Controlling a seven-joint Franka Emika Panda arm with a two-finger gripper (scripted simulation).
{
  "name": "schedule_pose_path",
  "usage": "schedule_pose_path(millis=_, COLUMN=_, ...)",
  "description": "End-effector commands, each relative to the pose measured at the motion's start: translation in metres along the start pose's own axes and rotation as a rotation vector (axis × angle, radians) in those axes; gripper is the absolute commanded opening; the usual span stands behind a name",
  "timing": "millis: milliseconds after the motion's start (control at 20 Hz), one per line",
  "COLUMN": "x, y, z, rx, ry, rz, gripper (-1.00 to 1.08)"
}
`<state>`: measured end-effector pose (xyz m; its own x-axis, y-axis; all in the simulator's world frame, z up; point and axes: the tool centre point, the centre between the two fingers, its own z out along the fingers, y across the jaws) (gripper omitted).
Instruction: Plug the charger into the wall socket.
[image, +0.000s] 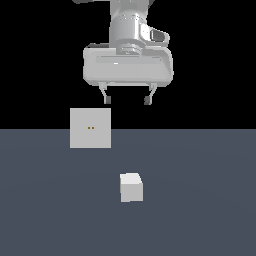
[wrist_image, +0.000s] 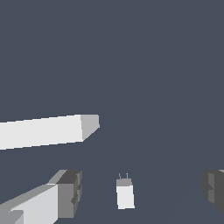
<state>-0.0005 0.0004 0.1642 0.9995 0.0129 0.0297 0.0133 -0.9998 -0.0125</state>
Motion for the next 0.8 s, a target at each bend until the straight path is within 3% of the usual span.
schedule_pose_path(millis=0, x=-0.007, y=0.0, z=0.006, rx=-0.001, ry=0.004, rz=-0.005, gripper=1.0)
schedule_pose_path(millis=750, x=-0.079, y=0.002, z=0.068, rx=-0.006, ry=0.05, rz=-0.052, gripper=1.0)
